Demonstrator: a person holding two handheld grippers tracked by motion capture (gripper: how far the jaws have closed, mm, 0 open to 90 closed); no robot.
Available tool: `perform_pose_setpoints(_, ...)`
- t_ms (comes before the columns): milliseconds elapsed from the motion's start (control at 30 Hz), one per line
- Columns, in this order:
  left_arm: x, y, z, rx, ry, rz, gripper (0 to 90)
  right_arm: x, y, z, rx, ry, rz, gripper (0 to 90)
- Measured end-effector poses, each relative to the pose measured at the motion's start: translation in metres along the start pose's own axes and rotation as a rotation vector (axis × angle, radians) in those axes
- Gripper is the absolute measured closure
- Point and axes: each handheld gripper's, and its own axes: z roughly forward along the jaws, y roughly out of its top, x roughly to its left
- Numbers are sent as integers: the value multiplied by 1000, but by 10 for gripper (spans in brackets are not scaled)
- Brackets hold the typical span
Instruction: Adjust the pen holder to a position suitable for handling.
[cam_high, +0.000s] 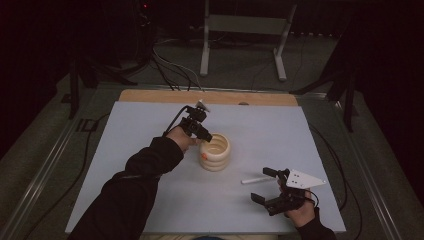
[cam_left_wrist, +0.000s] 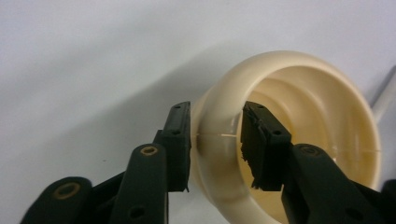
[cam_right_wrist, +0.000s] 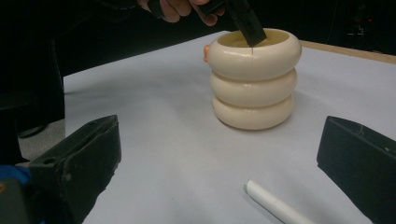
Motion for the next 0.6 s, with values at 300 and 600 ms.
perform_pose_setpoints(300,4,-2,-12,-49,-38,16,468,0,0,0,1,0,-2,0)
perform_pose_setpoints(600,18,-7,-35,-139,-76,-28,365,0,0,1,2,2,2,0)
